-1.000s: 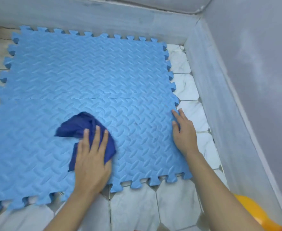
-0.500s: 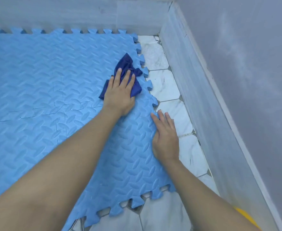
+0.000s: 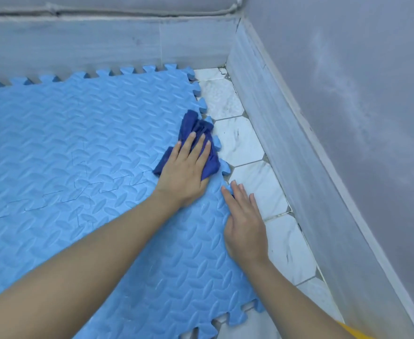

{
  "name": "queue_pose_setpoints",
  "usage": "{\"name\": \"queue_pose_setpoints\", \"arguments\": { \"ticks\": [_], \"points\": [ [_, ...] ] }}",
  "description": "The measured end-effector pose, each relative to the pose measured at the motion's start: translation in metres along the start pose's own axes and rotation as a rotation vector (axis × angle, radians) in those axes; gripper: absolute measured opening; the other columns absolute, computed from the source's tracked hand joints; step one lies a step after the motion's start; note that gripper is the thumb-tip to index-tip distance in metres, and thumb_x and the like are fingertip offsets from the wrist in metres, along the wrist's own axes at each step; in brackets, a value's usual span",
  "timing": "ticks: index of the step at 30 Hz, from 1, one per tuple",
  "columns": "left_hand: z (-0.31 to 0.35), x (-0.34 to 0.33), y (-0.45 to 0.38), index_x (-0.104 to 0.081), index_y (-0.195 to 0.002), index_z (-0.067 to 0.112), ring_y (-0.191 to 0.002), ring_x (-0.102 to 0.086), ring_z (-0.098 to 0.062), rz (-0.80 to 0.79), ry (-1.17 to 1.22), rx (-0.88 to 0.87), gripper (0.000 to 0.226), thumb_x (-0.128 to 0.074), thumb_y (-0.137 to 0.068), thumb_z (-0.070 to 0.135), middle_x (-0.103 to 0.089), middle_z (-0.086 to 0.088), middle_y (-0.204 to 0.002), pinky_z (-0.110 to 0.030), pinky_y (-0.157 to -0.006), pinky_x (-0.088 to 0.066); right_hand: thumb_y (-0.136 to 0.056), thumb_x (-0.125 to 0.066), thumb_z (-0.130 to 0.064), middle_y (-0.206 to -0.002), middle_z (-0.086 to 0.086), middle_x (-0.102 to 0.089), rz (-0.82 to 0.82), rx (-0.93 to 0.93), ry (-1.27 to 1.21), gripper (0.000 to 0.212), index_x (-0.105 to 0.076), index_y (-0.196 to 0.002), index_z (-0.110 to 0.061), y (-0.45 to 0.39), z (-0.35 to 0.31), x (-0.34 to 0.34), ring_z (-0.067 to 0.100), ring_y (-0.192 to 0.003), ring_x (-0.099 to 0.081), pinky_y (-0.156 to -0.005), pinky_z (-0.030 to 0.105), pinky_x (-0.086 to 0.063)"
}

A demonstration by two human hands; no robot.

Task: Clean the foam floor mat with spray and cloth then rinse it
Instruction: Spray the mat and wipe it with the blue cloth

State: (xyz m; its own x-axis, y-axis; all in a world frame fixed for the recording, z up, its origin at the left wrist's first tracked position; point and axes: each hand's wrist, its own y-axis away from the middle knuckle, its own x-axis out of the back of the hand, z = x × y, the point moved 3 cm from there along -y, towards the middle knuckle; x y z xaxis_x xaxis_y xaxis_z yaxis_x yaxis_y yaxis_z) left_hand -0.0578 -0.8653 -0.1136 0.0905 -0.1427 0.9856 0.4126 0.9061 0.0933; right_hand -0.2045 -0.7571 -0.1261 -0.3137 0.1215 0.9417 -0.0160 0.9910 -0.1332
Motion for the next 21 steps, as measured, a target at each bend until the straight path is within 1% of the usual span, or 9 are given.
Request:
{"name": "queue_pose_setpoints", "arguments": {
  "ticks": [3, 6, 9, 11, 13, 16, 18, 20, 21],
  "points": [
    [-0.016, 0.007, -0.052, -0.008, -0.153, 0.012, -0.147, 0.005, -0.025, -0.017, -0.004, 0.095, 0.065, -0.026, -0.098, 0.043, -0.004, -0.004, -0.161, -0.043, -0.119, 0.0, -0.084, -0.026, -0.003, -0.15, 0.006, -0.046, 0.017, -0.004, -0.004, 0.063, -0.052, -0.14, -0.015, 0.0, -0.001, 0.001, 0.022, -0.142, -0.038, -0.119, 0.041, -0.021],
    [-0.036, 0.01, -0.043, -0.003, -0.153, 0.014, -0.147, 0.01, -0.024, -0.008, 0.036, 0.159, 0.064, -0.026, -0.099, 0.04, 0.001, -0.002, -0.161, -0.043, -0.119, 0.0, -0.084, -0.025, -0.004, -0.149, 0.006, -0.047, 0.027, -0.013, -0.03, 0.063, -0.053, -0.139, -0.016, -0.001, -0.001, 0.002, 0.024, -0.142, -0.039, -0.12, 0.044, -0.021],
    [-0.068, 0.01, 0.023, -0.008, -0.153, 0.013, -0.147, 0.004, -0.028, 0.03, 0.084, 0.262, 0.064, -0.031, -0.098, 0.036, -0.003, -0.004, -0.161, -0.045, -0.118, -0.004, -0.082, -0.025, -0.006, -0.148, 0.006, -0.048, 0.031, -0.022, -0.066, 0.063, -0.054, -0.138, -0.016, -0.001, -0.001, 0.002, 0.025, -0.141, -0.04, -0.12, 0.047, -0.021],
    [-0.101, 0.008, 0.077, -0.013, -0.152, 0.011, -0.146, -0.003, -0.033, 0.071, 0.088, 0.372, 0.063, -0.03, -0.097, 0.037, -0.007, -0.006, -0.161, -0.049, -0.116, -0.009, -0.082, -0.024, -0.008, -0.149, 0.006, -0.047, 0.023, -0.022, -0.07, 0.063, -0.054, -0.138, -0.016, 0.0, -0.001, 0.003, 0.026, -0.141, -0.039, -0.12, 0.047, -0.019],
    [-0.134, 0.005, 0.132, -0.02, -0.151, 0.008, -0.144, -0.01, -0.04, 0.105, 0.088, 0.501, 0.067, -0.026, -0.092, 0.04, -0.013, -0.011, -0.159, -0.054, -0.113, -0.014, -0.083, -0.023, -0.009, -0.15, 0.006, -0.046, 0.008, -0.026, -0.063, 0.063, -0.053, -0.138, -0.016, -0.001, -0.001, 0.005, 0.025, -0.142, -0.038, -0.122, 0.044, -0.016],
    [-0.166, -0.001, 0.207, -0.022, -0.15, 0.006, -0.143, -0.009, -0.044, 0.116, 0.116, 0.679, 0.068, -0.028, -0.09, 0.038, -0.013, -0.013, -0.159, -0.059, -0.112, -0.015, -0.085, -0.032, -0.001, -0.149, 0.009, -0.046, 0.004, -0.012, -0.01, 0.059, -0.052, -0.139, -0.013, -0.001, -0.005, 0.005, 0.028, -0.142, -0.038, -0.122, 0.045, -0.014],
    [-0.156, -0.004, 0.238, -0.023, -0.149, 0.005, -0.143, -0.007, -0.045, 0.129, 0.147, 0.746, 0.065, -0.033, -0.092, 0.034, -0.014, -0.014, -0.159, -0.059, -0.113, -0.013, -0.084, -0.038, 0.005, -0.148, 0.011, -0.047, -0.003, 0.011, 0.084, 0.059, -0.051, -0.139, -0.011, 0.0, -0.01, 0.006, 0.031, -0.142, -0.037, -0.121, 0.049, -0.014],
    [-0.118, -0.008, 0.253, -0.023, -0.149, 0.004, -0.144, -0.006, -0.042, 0.148, 0.164, 0.766, 0.063, -0.037, -0.095, 0.032, -0.016, -0.013, -0.158, -0.057, -0.114, -0.013, -0.083, -0.04, 0.011, -0.152, 0.014, -0.041, -0.034, -0.019, 0.154, 0.063, -0.046, -0.142, -0.009, 0.0, -0.02, 0.008, 0.033, -0.144, -0.031, -0.12, 0.05, -0.011],
    [-0.09, -0.01, 0.256, -0.024, -0.149, 0.005, -0.145, -0.006, -0.039, 0.153, 0.172, 0.746, 0.063, -0.037, -0.094, 0.033, -0.018, -0.012, -0.158, -0.054, -0.115, -0.014, -0.083, -0.039, 0.013, -0.154, 0.014, -0.036, -0.048, -0.074, 0.151, 0.066, -0.042, -0.145, -0.008, 0.0, -0.027, 0.007, 0.033, -0.146, -0.026, -0.12, 0.049, -0.009]
  ]
}}
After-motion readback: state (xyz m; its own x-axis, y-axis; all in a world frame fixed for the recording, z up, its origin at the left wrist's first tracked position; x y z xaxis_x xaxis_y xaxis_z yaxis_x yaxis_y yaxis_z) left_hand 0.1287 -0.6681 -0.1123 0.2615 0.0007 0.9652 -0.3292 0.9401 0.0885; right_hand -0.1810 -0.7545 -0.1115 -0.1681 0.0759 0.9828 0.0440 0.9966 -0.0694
